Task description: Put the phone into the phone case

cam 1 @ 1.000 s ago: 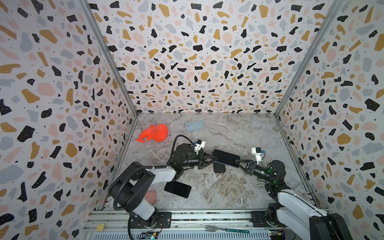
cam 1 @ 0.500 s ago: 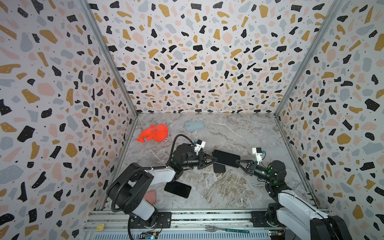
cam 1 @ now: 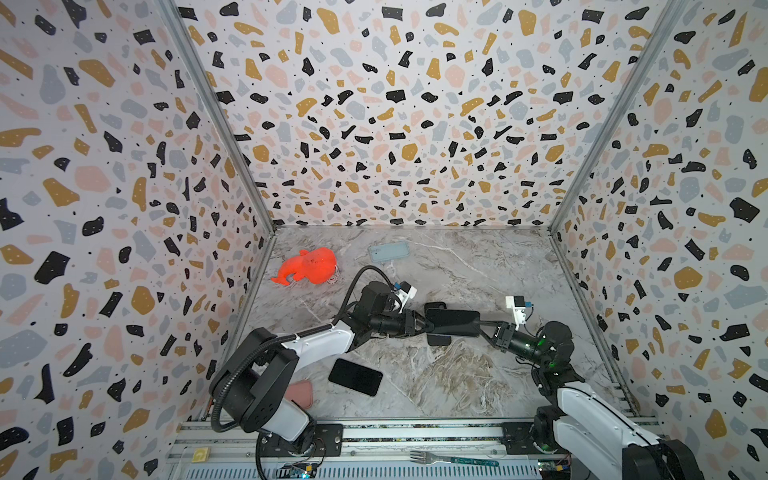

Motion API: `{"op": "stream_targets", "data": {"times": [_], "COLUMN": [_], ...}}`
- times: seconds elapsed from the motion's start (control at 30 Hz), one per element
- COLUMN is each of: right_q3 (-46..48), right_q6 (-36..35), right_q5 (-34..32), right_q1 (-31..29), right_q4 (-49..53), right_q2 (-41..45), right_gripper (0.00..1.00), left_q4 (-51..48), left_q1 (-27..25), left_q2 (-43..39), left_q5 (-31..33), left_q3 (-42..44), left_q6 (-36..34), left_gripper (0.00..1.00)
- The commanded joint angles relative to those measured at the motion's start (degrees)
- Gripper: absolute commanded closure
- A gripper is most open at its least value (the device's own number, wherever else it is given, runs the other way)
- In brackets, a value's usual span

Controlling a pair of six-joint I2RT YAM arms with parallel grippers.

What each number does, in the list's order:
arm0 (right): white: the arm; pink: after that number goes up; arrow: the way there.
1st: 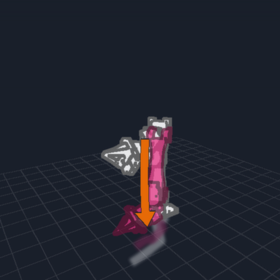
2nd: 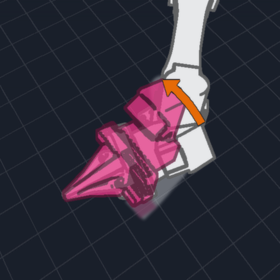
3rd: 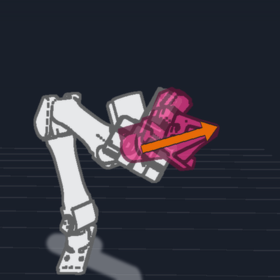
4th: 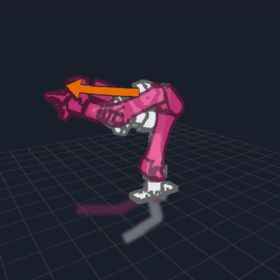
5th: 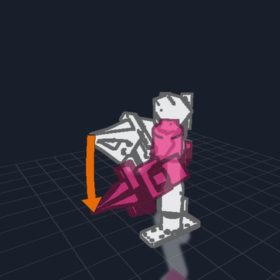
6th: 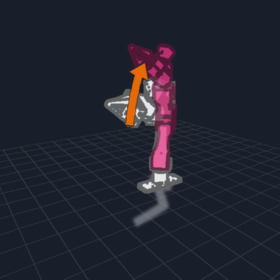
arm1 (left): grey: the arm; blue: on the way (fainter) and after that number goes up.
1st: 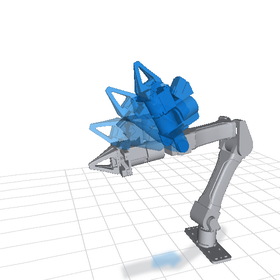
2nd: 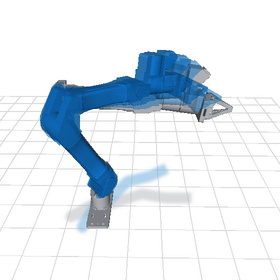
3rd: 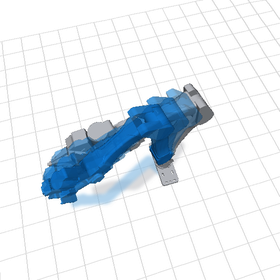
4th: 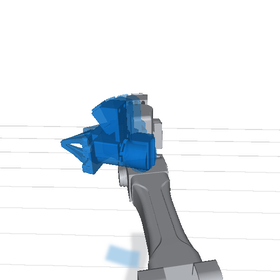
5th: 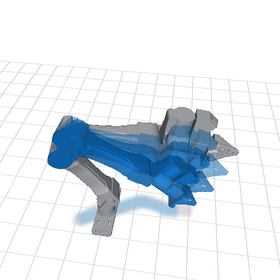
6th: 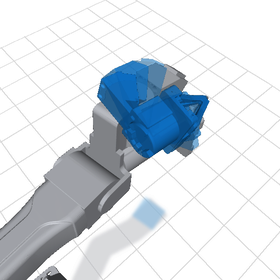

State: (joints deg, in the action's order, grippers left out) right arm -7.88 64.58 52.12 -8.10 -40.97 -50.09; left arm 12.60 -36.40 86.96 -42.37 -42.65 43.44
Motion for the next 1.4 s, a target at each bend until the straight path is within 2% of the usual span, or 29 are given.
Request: {"op": "stream_targets", "data": {"times": [0.0, 0.33, 0.57, 0.77, 0.97, 1.17, 1.37], "right_q3": [-3.3, -6.6, -10.6, -12.5, -13.9, -13.7, -13.6], "right_q6": [-2.3, -5.4, -12.7, -16.3, -20.1, -21.5, -22.3], "right_q5": [1.7, 0.3, -4.8, -8.6, -8.8, -8.4, -7.6], "right_q1": [1.8, 3.2, 5.6, 7.7, 9.9, 11.2, 12.6], "right_q4": [1.0, 9.8, 25.5, 33.8, 39.4, 41.4, 42.8], "right_q2": [1.1, 2.0, 5.7, 8.5, 10.2, 11.9, 12.1], "right_gripper": [0.93, 0.97, 1.00, 1.00, 1.00, 1.00, 1.00], "left_q4": [-10.7, -15.6, -26.2, -30.3, -36.1, -31.9, -36.8], "left_q1": [-0.4, -0.3, -1.4, -3.4, -7.5, -8.2, -8.3], "left_q2": [-0.4, 0.7, 5.5, 13.5, 21.0, 22.5, 30.4], "left_q5": [6.3, 14.4, 28.0, 33.8, 40.3, 39.4, 38.7], "left_q3": [-4.0, -7.0, -17.1, -26.2, -36.7, -38.3, -47.2], "left_q6": [-9.2, -13.6, -24.2, -28.9, -36.7, -41.8, -44.6], "left_gripper": [0.55, 0.47, 0.43, 0.42, 0.43, 0.44, 0.50]}}
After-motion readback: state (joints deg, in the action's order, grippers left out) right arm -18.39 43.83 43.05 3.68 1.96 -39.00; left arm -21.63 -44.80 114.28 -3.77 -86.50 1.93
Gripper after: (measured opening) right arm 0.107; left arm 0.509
